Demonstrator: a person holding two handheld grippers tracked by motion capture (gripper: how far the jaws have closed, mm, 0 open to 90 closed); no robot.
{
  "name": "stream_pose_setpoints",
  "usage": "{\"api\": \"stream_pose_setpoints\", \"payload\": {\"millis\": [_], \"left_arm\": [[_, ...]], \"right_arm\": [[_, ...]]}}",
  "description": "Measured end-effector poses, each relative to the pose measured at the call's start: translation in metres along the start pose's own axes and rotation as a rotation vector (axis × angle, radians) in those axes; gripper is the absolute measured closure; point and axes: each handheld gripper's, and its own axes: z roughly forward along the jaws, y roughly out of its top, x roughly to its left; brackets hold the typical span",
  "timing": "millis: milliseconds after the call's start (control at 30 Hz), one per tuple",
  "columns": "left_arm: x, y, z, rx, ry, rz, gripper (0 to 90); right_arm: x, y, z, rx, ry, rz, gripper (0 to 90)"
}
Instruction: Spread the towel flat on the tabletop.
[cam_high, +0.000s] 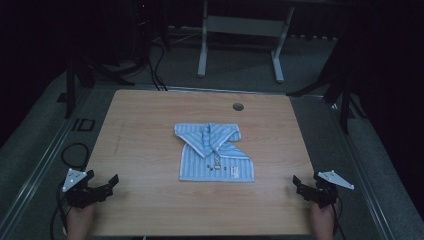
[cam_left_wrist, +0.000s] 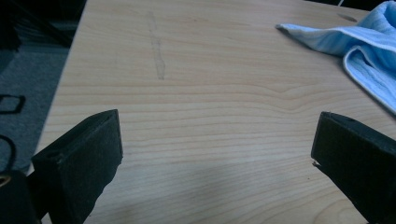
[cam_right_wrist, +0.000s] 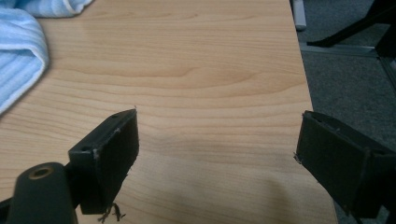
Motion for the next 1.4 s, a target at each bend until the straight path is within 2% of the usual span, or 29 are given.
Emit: {"api": "stream_pose_setpoints", "payload": {"millis": [167,200,233,267,300,333,367,400,433,467,533,567,600,700,800,833,867,933,967,1000,1033,1067,1100,1133,1233,1300,1367,1400], "left_arm": [[-0.001,0.000,0.001,0.000,-0.010,-0.005,2.0],[-0.001,0.005,0.004,0.083,-0.058,0.023,2.0],[-0.002,0.006,0.006,0.111,-0.066,0.046,2.0],[-0.002,0.006,0.006,0.111,-0.066,0.046,2.0],[-0.004,0.008,0.007,0.147,-0.075,0.064,2.0],[-0.005,0.008,0.008,0.157,-0.071,0.079,2.0],[-0.006,0.011,0.009,0.209,-0.095,0.084,2.0],[-0.006,0.011,0.009,0.209,-0.095,0.084,2.0],[-0.005,0.012,0.009,0.204,-0.118,0.076,2.0],[-0.004,0.016,0.008,0.216,-0.148,0.063,2.0],[-0.004,0.021,0.008,0.247,-0.141,0.083,3.4],[-0.004,0.021,0.008,0.247,-0.141,0.083,3.7],[-0.006,0.026,0.009,0.324,-0.156,0.104,4.1],[-0.011,0.031,0.010,0.407,-0.190,0.121,3.0],[-0.019,0.035,0.011,0.458,-0.193,0.182,2.5],[-0.019,0.035,0.011,0.458,-0.193,0.182,2.5],[-0.024,0.039,0.014,0.485,-0.200,0.215,2.5],[-0.028,0.042,0.017,0.518,-0.200,0.238,2.5],[-0.028,0.042,0.017,0.518,-0.200,0.238,2.5],[-0.032,0.045,0.021,0.554,-0.205,0.264,2.5],[-0.032,0.045,0.021,0.554,-0.205,0.264,2.5],[-0.035,0.046,0.025,0.577,-0.207,0.286,2.5],[-0.035,0.046,0.025,0.577,-0.207,0.286,2.5],[-0.039,0.049,0.029,0.588,-0.206,0.304,2.5],[-0.044,0.051,0.033,0.598,-0.208,0.324,2.6],[-0.052,0.055,0.040,0.636,-0.220,0.358,2.6],[-0.054,0.056,0.042,0.646,-0.222,0.364,2.6],[-0.061,0.059,0.049,0.690,-0.225,0.400,2.6]], "right_arm": [[-0.001,0.000,-0.001,-0.006,0.029,0.005,12.9],[0.000,0.000,0.000,0.012,0.042,-0.014,12.9],[0.001,0.000,0.000,0.016,0.068,-0.026,12.9],[0.001,0.000,0.000,0.016,0.068,-0.026,12.9],[0.001,0.001,-0.001,0.012,0.098,-0.035,12.8],[0.002,0.002,0.000,0.024,0.107,-0.053,12.8],[0.002,0.004,0.000,0.036,0.119,-0.063,12.8],[0.004,0.006,0.001,0.075,0.147,-0.093,12.8],[0.004,0.006,0.001,0.075,0.147,-0.093,12.8],[0.006,0.008,0.004,0.146,0.160,-0.140,12.7],[0.007,0.010,0.004,0.182,0.198,-0.153,12.5],[0.007,0.011,0.004,0.210,0.203,-0.163,12.5],[0.008,0.013,0.004,0.240,0.212,-0.180,12.5],[0.008,0.018,0.006,0.293,0.238,-0.189,12.7],[0.011,0.024,0.009,0.363,0.256,-0.207,12.7],[0.011,0.024,0.009,0.363,0.256,-0.207,12.7],[0.014,0.030,0.011,0.391,0.253,-0.233,12.7],[0.017,0.035,0.013,0.429,0.264,-0.251,13.0],[0.017,0.035,0.013,0.429,0.264,-0.251,13.0],[0.019,0.041,0.014,0.465,0.280,-0.260,13.0],[0.020,0.044,0.015,0.481,0.286,-0.279,13.0],[0.021,0.047,0.016,0.503,0.292,-0.292,13.1],[0.022,0.049,0.017,0.520,0.299,-0.299,13.2],[0.025,0.051,0.018,0.540,0.306,-0.316,13.3],[0.029,0.056,0.020,0.562,0.312,-0.340,13.4],[0.034,0.061,0.022,0.577,0.328,-0.356,13.4],[0.037,0.064,0.025,0.591,0.334,-0.363,13.8],[0.040,0.066,0.028,0.610,0.326,-0.384,13.9]]}}
